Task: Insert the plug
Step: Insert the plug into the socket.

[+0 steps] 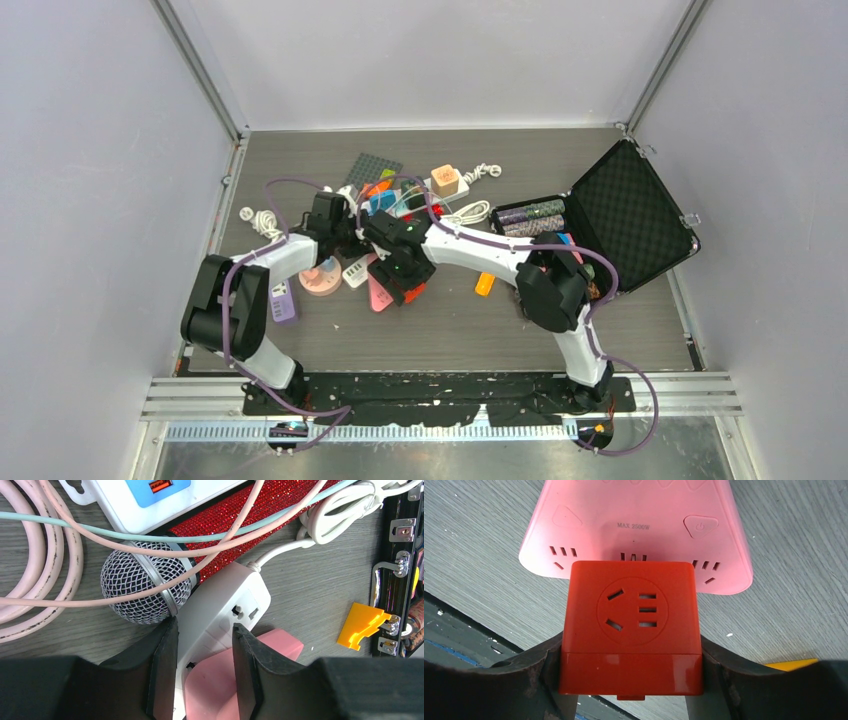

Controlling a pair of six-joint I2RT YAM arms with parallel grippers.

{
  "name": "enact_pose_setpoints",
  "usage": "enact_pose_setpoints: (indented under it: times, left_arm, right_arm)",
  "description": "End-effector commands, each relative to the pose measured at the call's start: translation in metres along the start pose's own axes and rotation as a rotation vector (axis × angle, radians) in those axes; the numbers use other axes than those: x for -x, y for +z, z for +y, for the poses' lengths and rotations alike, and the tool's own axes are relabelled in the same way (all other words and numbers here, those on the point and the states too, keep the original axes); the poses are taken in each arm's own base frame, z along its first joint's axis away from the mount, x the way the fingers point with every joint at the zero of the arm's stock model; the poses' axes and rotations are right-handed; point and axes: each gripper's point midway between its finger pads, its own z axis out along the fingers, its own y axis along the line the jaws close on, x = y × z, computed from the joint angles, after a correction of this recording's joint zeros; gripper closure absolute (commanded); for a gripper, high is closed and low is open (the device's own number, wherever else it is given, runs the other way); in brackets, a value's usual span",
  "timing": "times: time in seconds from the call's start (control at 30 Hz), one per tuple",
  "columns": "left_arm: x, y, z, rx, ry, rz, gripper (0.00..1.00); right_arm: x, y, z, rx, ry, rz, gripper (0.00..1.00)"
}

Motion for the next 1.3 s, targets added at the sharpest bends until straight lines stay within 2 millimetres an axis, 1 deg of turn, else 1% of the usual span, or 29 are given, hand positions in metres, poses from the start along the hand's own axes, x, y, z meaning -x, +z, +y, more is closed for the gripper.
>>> enact_pose_setpoints:
  times: [0.0, 0.03, 0.07, 0.1, 0.13, 0.17, 0.2, 0.23, 0.33, 0.37, 0.43, 0.6, 0.63, 0.67, 0.7, 0.8, 0.9, 1.0, 1.07, 1.13, 1.17, 1.2, 1.27]
  left_arm:
    - [-0.089, -0.018, 0.028, 0.101, -0.075, 0.313, 0.6]
    - [-0.087, -0.018, 0.028, 0.103, -0.076, 0.309, 0.6]
    - [-0.083, -0.019, 0.028, 0.103, -0.075, 0.301, 0.6]
    - [-0.082, -0.019, 0.029, 0.104, -0.079, 0.3, 0.6]
    - [-0.08, -0.019, 0.029, 0.103, -0.081, 0.297, 0.6]
    - [-0.079, -0.019, 0.029, 0.102, -0.086, 0.294, 0.59]
    - [-0.077, -0.019, 0.028, 0.099, -0.087, 0.291, 0.59]
    - [-0.076, -0.019, 0.029, 0.098, -0.089, 0.291, 0.59]
    - [-0.072, -0.019, 0.027, 0.09, -0.095, 0.286, 0.59]
    - [-0.071, -0.019, 0.027, 0.09, -0.096, 0.286, 0.59]
    - [-0.069, -0.018, 0.027, 0.09, -0.096, 0.283, 0.58]
    - [-0.067, -0.018, 0.028, 0.094, -0.099, 0.282, 0.58]
    - [-0.066, -0.018, 0.028, 0.095, -0.099, 0.28, 0.58]
    - [-0.066, -0.018, 0.028, 0.096, -0.098, 0.281, 0.58]
    - [-0.066, -0.018, 0.029, 0.097, -0.099, 0.28, 0.58]
    - [-0.066, -0.018, 0.03, 0.099, -0.097, 0.281, 0.57]
    - [-0.065, -0.018, 0.029, 0.099, -0.097, 0.279, 0.57]
    - [-0.064, -0.019, 0.03, 0.101, -0.093, 0.278, 0.57]
    - [-0.064, -0.019, 0.03, 0.102, -0.092, 0.277, 0.57]
    - [-0.064, -0.019, 0.03, 0.103, -0.089, 0.278, 0.57]
    - [-0.064, -0.02, 0.03, 0.105, -0.089, 0.279, 0.57]
    - [-0.065, -0.02, 0.031, 0.108, -0.087, 0.279, 0.57]
    - [-0.065, -0.02, 0.033, 0.113, -0.08, 0.279, 0.57]
  right_arm:
    - [0.097, -0.022, -0.013, -0.035, 0.069, -0.417, 0.94]
    - [0.101, -0.028, -0.014, -0.033, 0.082, -0.44, 0.94]
    - [0.104, -0.038, -0.014, -0.024, 0.089, -0.472, 0.91]
    - [0.106, -0.043, -0.015, -0.014, 0.104, -0.487, 0.89]
    - [0.106, -0.049, -0.015, -0.005, 0.11, -0.507, 0.83]
    - [0.106, -0.051, -0.015, 0.007, 0.117, -0.512, 0.81]
    - [0.105, -0.055, -0.015, 0.014, 0.121, -0.523, 0.76]
    - [0.105, -0.056, -0.015, 0.022, 0.125, -0.525, 0.73]
    - [0.101, -0.058, -0.017, 0.029, 0.129, -0.528, 0.57]
    - [0.1, -0.058, -0.016, 0.035, 0.128, -0.53, 0.55]
    - [0.096, -0.058, -0.016, 0.04, 0.129, -0.524, 0.46]
    - [0.091, -0.056, -0.014, 0.049, 0.123, -0.512, 0.33]
    - [0.089, -0.055, -0.015, 0.046, 0.121, -0.504, 0.28]
    - [0.088, -0.054, -0.015, 0.042, 0.12, -0.498, 0.24]
    - [0.087, -0.054, -0.016, 0.038, 0.118, -0.497, 0.18]
    - [0.086, -0.057, -0.016, 0.036, 0.107, -0.498, 0.06]
    - [0.085, -0.056, -0.014, 0.044, 0.095, -0.491, 0.06]
    - [0.078, -0.055, -0.014, 0.045, 0.089, -0.471, 0.13]
    - [0.073, -0.055, -0.012, 0.05, 0.075, -0.466, 0.14]
    - [0.067, -0.056, -0.012, 0.057, 0.061, -0.464, 0.11]
    - [0.068, -0.061, -0.012, 0.059, 0.058, -0.476, 0.08]
    - [0.064, -0.06, -0.007, 0.086, 0.045, -0.466, 0.06]
    - [0.061, -0.065, -0.004, 0.105, 0.031, -0.478, 0.03]
